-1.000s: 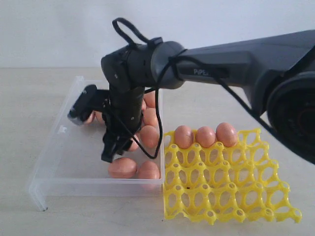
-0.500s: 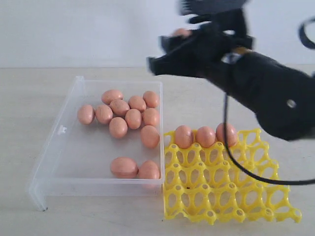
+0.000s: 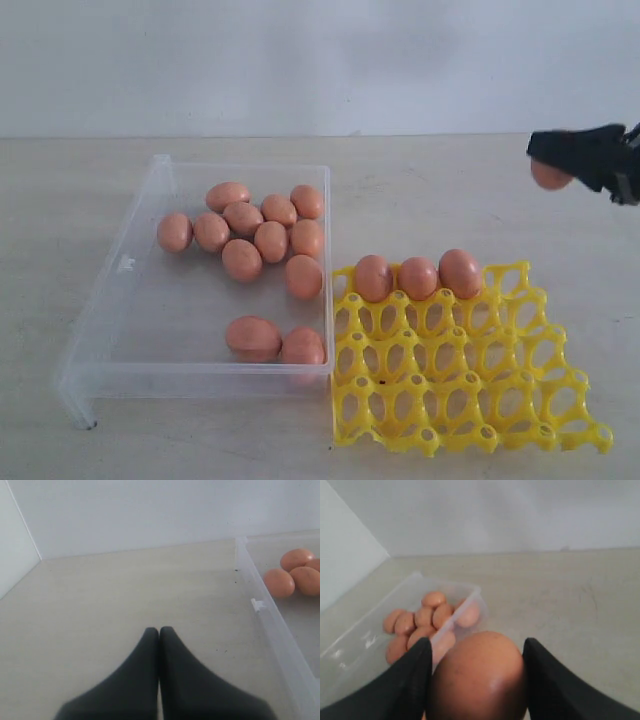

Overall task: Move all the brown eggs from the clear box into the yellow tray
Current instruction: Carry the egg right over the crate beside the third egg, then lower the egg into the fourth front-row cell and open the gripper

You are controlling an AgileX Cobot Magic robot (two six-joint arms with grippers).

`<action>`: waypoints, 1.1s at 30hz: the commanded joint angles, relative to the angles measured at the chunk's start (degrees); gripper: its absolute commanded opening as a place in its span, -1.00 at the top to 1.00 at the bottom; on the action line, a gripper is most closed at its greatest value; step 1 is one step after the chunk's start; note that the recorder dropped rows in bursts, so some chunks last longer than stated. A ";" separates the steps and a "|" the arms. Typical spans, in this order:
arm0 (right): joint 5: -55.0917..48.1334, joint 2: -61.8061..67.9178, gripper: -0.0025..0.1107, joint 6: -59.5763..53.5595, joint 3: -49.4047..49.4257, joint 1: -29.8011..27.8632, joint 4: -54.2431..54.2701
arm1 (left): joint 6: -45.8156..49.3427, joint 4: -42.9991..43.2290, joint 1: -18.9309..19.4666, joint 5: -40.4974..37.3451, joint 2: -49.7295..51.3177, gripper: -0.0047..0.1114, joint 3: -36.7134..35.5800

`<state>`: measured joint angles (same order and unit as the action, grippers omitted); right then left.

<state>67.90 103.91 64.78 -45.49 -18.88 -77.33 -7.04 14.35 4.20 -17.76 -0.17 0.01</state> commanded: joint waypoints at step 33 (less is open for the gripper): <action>-15.46 8.10 0.96 -7.75 -0.50 6.83 -4.13 | -0.21 0.10 -0.27 0.36 0.17 0.99 -0.01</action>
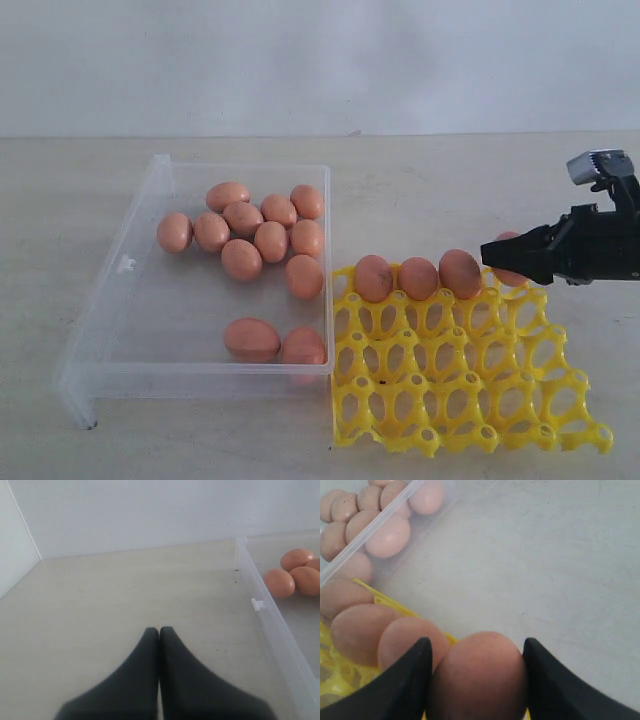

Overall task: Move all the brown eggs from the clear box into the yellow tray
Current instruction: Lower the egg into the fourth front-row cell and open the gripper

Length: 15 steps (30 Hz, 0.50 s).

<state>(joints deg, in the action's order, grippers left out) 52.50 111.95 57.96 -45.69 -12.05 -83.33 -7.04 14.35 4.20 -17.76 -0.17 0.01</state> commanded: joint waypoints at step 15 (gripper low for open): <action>3.56 0.06 0.96 -1.08 -0.31 0.00 -0.02 | -0.21 0.10 -0.27 0.36 0.17 0.99 -0.01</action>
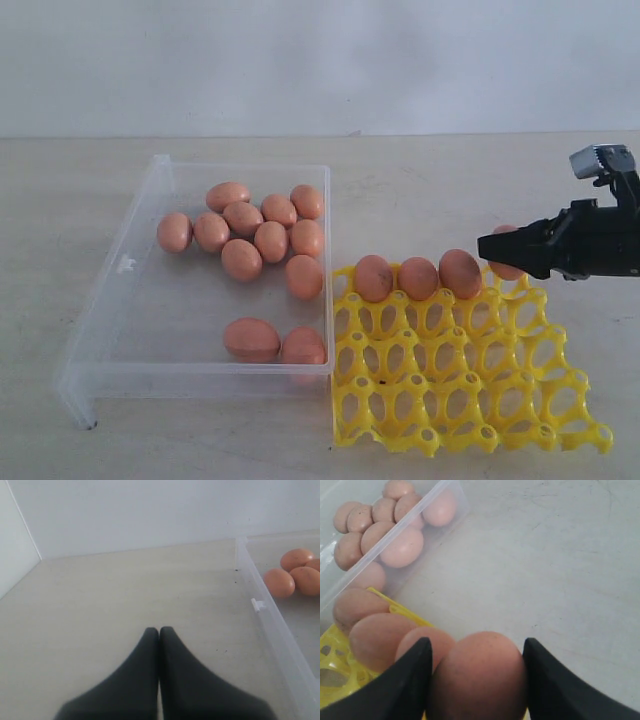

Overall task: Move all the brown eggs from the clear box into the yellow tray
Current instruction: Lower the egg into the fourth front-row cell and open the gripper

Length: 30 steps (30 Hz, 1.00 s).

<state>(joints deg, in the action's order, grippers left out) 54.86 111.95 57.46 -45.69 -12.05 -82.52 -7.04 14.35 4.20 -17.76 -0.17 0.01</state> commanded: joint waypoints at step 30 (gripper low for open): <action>-3.58 0.06 0.17 -4.34 -0.31 0.00 0.87 | -0.21 0.10 -0.27 0.36 0.17 0.99 -0.01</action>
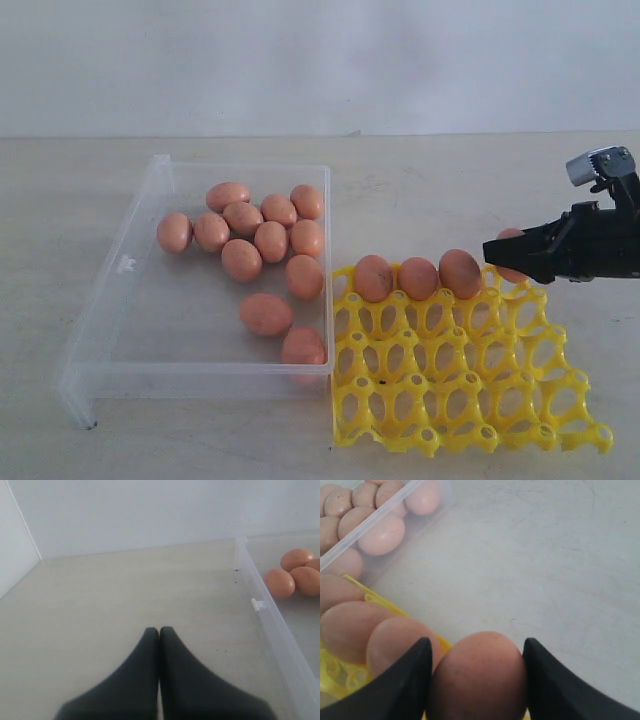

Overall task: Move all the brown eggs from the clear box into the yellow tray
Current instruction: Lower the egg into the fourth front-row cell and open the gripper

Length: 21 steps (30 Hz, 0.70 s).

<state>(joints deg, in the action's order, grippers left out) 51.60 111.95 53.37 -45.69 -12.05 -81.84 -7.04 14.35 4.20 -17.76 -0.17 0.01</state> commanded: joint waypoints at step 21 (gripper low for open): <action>0.68 0.06 -0.57 3.68 -0.31 0.00 5.81 | -0.21 0.10 -0.27 0.36 0.17 0.99 -0.01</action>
<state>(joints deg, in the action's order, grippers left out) 51.74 111.95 57.21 -45.69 -12.05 -78.21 -7.04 14.35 4.20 -17.76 -0.17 0.01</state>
